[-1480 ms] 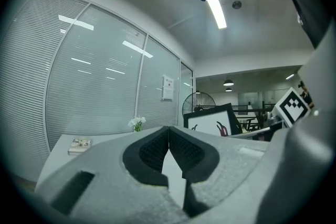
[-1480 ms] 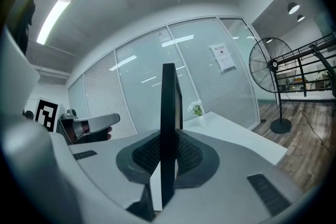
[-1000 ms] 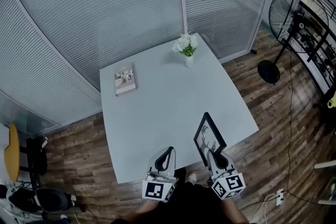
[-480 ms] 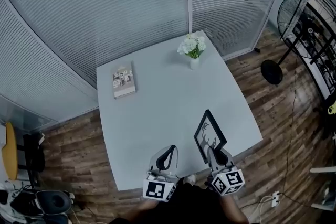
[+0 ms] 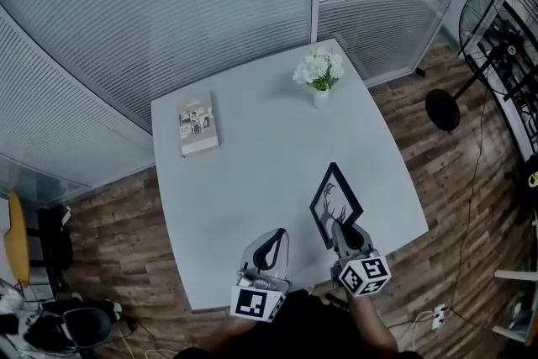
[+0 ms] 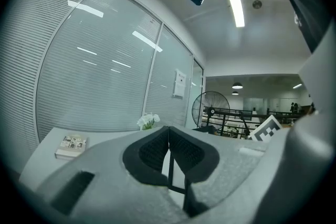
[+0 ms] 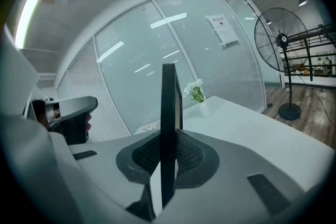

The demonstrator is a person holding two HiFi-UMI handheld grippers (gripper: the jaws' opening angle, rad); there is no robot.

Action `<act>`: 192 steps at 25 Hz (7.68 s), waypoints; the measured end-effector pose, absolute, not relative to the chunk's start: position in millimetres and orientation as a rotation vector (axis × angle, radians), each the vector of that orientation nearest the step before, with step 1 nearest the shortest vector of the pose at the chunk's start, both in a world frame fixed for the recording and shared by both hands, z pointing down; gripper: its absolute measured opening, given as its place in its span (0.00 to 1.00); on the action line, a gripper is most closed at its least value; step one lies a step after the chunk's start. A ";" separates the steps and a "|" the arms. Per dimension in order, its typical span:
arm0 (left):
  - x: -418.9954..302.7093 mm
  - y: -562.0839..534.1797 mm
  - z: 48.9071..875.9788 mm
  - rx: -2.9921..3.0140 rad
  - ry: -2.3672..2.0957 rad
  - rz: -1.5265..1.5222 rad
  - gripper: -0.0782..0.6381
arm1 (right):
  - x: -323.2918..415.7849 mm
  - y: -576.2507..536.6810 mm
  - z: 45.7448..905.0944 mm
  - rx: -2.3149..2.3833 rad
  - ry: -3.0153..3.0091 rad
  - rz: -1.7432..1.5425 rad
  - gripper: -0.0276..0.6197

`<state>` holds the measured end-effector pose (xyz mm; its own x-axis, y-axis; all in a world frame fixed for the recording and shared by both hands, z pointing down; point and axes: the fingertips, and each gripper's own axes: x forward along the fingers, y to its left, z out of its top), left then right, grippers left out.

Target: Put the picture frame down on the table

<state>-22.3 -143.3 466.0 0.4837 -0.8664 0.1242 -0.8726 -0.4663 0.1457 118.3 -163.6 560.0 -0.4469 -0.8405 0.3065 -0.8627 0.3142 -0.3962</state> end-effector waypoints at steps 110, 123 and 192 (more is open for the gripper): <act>-46.9 -198.3 550.3 2.401 -1.396 0.188 0.13 | 137.1 -291.5 807.3 1.636 -1.845 1.078 0.41; -42.0 -184.7 527.5 2.441 -1.447 0.089 0.13 | 134.8 -266.1 782.4 1.609 -1.892 1.044 0.29; -6.2 -49.2 460.4 2.586 -1.484 -0.029 0.13 | 100.7 -44.7 515.5 1.580 -2.511 0.496 0.06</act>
